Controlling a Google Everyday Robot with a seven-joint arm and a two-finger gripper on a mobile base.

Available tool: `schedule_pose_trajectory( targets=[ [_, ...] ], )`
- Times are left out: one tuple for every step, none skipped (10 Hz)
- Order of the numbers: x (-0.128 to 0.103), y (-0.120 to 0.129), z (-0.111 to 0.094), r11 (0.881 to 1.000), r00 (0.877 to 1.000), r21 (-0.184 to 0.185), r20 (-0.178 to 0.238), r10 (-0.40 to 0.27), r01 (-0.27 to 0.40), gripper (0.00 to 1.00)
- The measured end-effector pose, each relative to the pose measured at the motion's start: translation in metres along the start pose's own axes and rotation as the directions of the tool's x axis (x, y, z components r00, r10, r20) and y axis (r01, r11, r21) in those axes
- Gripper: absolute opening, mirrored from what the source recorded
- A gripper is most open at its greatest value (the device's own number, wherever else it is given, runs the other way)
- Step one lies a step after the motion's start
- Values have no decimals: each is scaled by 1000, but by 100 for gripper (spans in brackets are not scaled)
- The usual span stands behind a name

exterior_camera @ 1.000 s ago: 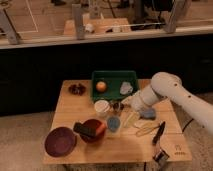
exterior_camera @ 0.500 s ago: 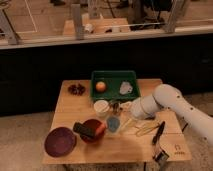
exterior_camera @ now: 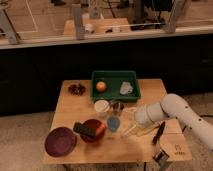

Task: Place pepper in metal cup

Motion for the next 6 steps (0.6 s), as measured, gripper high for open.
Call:
schedule_pose_trajectory(
  targets=[
    [4, 2, -2, 1000, 1000, 3, 5, 10, -10, 80],
    [8, 3, -4, 1000, 1000, 14, 17, 21, -22, 80],
    [9, 5, -4, 999, 999, 36, 38, 29, -31, 80],
    [12, 7, -5, 997, 997, 61, 73, 34, -38, 80],
    [13, 8, -4, 996, 994, 74, 108, 34, -42, 80],
    [13, 9, -1, 996, 987, 80, 158, 33, -46, 80]
  ],
)
